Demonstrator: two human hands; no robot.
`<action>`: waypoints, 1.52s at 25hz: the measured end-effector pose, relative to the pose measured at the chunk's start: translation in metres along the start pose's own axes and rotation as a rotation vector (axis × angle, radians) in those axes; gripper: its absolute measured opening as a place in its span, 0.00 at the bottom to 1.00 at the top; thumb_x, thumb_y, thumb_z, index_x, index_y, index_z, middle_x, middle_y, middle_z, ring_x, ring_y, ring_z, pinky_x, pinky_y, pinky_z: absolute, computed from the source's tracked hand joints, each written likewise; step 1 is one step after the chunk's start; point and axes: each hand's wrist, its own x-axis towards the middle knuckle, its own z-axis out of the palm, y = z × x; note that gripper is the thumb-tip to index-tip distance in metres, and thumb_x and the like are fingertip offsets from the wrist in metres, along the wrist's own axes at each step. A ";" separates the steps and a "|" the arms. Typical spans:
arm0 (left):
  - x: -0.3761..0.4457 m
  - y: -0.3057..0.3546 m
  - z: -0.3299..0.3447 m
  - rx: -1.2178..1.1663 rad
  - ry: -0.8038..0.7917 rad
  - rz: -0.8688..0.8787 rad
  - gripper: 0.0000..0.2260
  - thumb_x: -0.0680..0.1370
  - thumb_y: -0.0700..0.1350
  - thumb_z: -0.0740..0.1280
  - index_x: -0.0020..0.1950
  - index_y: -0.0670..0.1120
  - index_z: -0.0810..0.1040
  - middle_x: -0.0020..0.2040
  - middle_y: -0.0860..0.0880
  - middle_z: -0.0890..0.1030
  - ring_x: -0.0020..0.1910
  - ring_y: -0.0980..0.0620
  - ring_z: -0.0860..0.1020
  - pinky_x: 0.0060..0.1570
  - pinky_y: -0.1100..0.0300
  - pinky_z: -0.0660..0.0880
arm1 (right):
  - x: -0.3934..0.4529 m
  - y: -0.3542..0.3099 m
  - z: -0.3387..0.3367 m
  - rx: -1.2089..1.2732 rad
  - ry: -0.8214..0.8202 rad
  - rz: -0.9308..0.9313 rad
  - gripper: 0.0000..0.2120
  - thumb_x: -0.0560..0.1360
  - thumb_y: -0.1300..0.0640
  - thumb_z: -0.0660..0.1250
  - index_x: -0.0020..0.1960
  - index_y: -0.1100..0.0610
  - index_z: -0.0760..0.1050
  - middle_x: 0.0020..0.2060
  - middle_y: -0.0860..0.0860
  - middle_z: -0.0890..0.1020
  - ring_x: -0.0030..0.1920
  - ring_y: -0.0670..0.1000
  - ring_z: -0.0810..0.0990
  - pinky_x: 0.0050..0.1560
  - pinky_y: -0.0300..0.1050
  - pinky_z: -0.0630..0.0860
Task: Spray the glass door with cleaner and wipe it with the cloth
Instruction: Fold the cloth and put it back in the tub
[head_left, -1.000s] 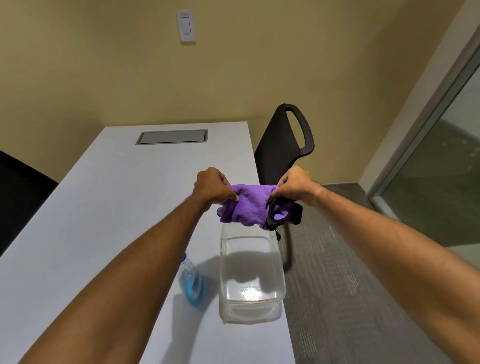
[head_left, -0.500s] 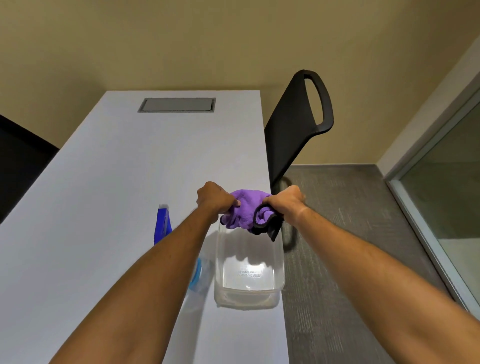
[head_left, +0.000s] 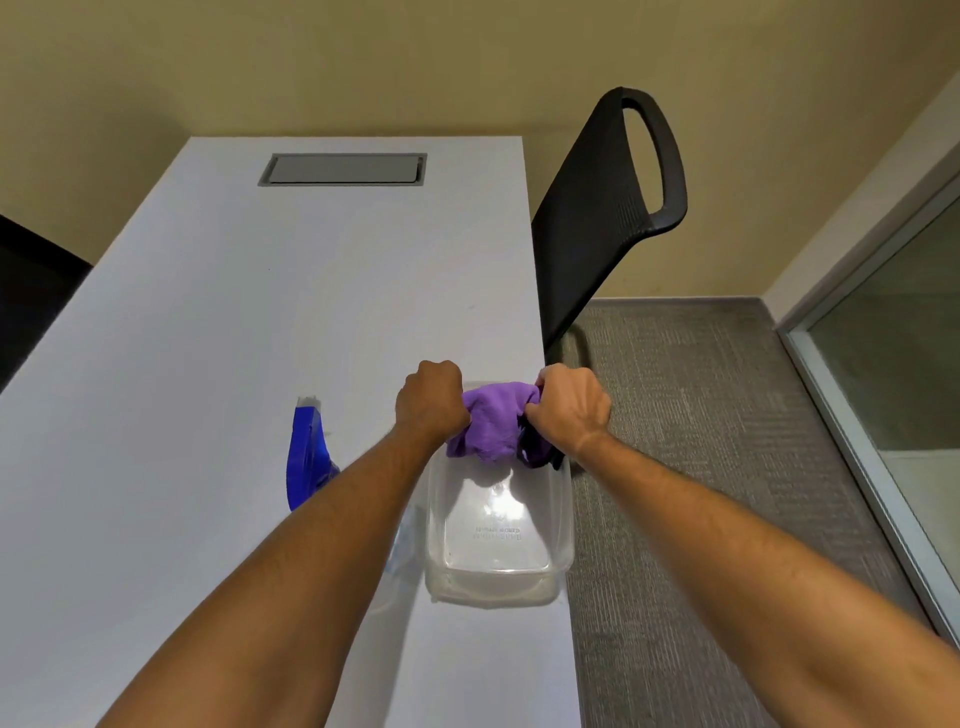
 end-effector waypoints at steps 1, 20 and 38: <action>0.001 -0.001 0.003 0.069 -0.002 0.026 0.10 0.70 0.43 0.75 0.48 0.43 0.79 0.45 0.44 0.80 0.43 0.44 0.80 0.45 0.53 0.80 | -0.001 0.001 0.002 -0.029 0.012 -0.026 0.04 0.74 0.58 0.68 0.47 0.55 0.80 0.41 0.53 0.81 0.49 0.56 0.77 0.44 0.51 0.80; -0.026 -0.014 0.022 0.429 0.088 0.320 0.47 0.73 0.73 0.53 0.80 0.46 0.39 0.80 0.41 0.41 0.79 0.40 0.42 0.75 0.43 0.39 | -0.038 0.012 0.013 -0.163 0.100 -0.249 0.44 0.73 0.31 0.55 0.79 0.58 0.53 0.77 0.61 0.60 0.76 0.59 0.60 0.72 0.56 0.61; -0.127 -0.036 0.022 0.320 0.175 0.385 0.46 0.75 0.71 0.53 0.78 0.46 0.34 0.79 0.43 0.35 0.78 0.43 0.36 0.75 0.47 0.35 | -0.146 0.007 0.000 -0.151 0.146 -0.225 0.46 0.75 0.29 0.50 0.80 0.58 0.43 0.80 0.60 0.47 0.80 0.58 0.45 0.77 0.58 0.41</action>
